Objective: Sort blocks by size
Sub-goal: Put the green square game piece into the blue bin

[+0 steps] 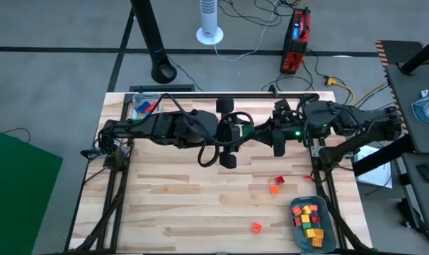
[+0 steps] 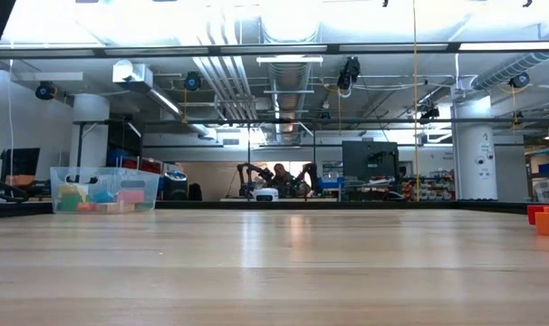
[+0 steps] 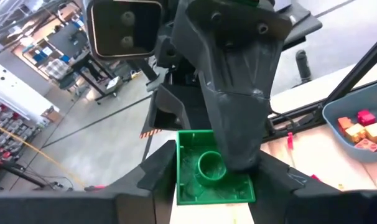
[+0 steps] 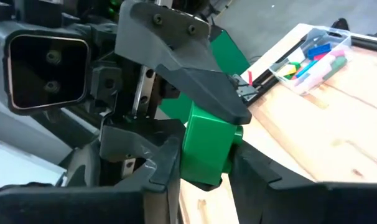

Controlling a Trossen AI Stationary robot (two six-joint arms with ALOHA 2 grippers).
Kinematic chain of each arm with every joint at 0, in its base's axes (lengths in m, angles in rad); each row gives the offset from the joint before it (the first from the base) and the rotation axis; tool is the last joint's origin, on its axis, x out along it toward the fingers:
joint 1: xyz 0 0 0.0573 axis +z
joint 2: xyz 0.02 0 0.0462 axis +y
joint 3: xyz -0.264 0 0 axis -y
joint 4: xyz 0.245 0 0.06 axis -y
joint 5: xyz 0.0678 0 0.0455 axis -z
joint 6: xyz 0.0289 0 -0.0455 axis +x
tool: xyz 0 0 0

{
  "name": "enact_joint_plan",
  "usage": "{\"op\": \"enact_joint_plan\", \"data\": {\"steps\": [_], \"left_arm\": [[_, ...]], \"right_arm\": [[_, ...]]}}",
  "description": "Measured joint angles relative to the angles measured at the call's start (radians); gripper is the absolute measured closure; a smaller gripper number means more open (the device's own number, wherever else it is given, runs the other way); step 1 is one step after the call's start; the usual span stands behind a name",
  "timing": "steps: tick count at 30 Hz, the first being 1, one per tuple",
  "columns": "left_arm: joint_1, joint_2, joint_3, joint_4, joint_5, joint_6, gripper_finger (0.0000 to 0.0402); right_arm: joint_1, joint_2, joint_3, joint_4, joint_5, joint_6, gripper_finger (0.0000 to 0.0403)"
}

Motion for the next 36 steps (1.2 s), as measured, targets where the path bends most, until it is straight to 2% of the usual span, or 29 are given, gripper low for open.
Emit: {"op": "enact_joint_plan", "data": {"steps": [7, 11, 15, 19, 22, 26, 29, 33, 36], "left_arm": [[0.0, 0.0, 0.0, -0.016, -0.001, -0.021, 0.0244], [0.0, 0.0, 0.0, -0.04, -0.093, -0.067, 0.0235], [0.0, -0.004, 0.0, -0.116, -0.098, -0.105, 0.0228], [0.0, -0.009, 0.0, -0.227, -0.098, -0.146, 0.0226], [0.001, -0.019, 0.0, -0.308, -0.099, -0.194, 0.0226], [0.007, -0.022, 0.0, -0.371, -0.1, -0.27, 0.0226], [0.007, -0.022, 0.0, -0.401, -0.101, -0.308, 0.0226], [0.007, -0.022, 0.0, -0.423, -0.101, -0.359, 0.0226], [0.006, -0.022, 0.0, -0.44, -0.101, -0.39, 0.0226]], "right_arm": [[-0.013, 0.0, 0.0, -0.006, -0.001, -0.029, 0.031], [-0.015, -0.005, 0.0, -0.004, 0.011, -0.045, 0.031], [-0.032, -0.029, 0.0, -0.017, 0.01, -0.046, 0.031], [-0.036, -0.06, 0.04, -0.222, -0.009, -0.042, 0.031], [-0.015, -0.064, 0.059, -0.488, -0.114, 0.013, 0.031], [0.102, -0.022, 0.027, -0.881, -0.226, 0.084, 0.031], [0.232, 0.016, -0.06, -1.031, -0.311, 0.109, 0.031], [0.438, 0.006, -0.239, -0.836, -0.478, 0.141, 0.031], [0.588, 0.014, -0.361, -0.718, -0.52, 0.207, 0.031]]}}
